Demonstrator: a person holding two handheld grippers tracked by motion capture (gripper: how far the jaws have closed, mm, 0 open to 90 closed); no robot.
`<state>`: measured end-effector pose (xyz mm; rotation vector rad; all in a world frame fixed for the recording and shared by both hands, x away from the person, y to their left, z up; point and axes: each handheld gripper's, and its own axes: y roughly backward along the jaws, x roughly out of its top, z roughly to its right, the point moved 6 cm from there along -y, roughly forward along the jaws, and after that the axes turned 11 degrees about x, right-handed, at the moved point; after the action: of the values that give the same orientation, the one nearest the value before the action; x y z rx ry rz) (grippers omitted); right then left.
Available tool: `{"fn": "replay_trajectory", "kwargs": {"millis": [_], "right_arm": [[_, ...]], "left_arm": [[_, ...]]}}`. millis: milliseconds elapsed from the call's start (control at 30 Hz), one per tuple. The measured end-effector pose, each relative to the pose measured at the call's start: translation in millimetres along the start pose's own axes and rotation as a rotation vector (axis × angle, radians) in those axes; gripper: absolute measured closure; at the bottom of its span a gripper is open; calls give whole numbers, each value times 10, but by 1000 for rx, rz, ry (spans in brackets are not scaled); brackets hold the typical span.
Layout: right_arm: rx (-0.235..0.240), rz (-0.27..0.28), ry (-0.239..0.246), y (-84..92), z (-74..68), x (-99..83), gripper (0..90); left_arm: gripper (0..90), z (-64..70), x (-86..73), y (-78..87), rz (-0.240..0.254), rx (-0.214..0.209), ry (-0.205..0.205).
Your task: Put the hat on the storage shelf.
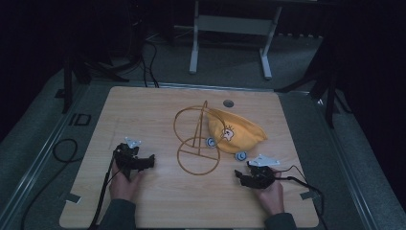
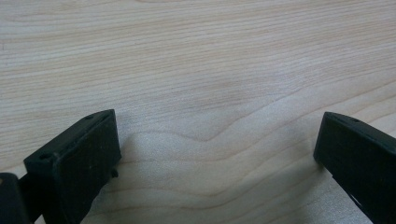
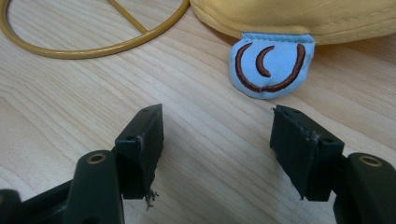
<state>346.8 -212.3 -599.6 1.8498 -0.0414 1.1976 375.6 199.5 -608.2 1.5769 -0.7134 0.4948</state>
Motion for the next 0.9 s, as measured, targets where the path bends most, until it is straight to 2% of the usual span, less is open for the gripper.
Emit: {"fn": "replay_trajectory", "kwargs": {"millis": [367,433,567,900], "right_arm": [[3,-6,-1,5,1,2,361],[0,-14,-7,12,14,11,395],[-51,-8,-13,25,72,23,431],[-57,-10,-52,-47,195,106,419]], "left_arm": [[4,0,0,0,0,0,0],[4,-1,0,0,0,0,0],[4,0,1,0,0,-1,0],[4,0,1,-1,1,0,0]]}}
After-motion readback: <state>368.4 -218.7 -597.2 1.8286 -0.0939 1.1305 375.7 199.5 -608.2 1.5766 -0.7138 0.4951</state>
